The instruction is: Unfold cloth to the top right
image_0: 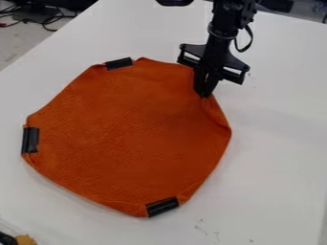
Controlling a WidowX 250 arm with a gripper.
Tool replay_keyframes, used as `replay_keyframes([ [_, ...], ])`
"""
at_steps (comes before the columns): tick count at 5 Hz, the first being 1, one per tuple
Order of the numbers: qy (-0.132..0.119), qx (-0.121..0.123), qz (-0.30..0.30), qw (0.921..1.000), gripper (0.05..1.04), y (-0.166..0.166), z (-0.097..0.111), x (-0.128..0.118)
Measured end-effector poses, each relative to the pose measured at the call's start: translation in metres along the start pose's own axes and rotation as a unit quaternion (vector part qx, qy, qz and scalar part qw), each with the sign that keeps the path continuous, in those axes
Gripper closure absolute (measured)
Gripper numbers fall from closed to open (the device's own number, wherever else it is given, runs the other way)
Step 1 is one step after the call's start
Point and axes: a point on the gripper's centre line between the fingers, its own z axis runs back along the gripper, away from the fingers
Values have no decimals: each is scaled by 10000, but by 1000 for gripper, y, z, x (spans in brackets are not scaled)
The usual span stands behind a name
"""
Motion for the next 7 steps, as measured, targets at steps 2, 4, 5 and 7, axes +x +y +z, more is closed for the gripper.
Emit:
replay_keyframes([
  [2, 268, -253, -421, 9984, 950, -28, -15, 31],
  [4, 370, -393, -424, 9976, 449, -37, -23, 37],
  [5, 385, -389, -282, 9981, 159, -37, -22, 40],
  [7, 312, -620, 6, 9976, 81, -60, -11, 47],
])
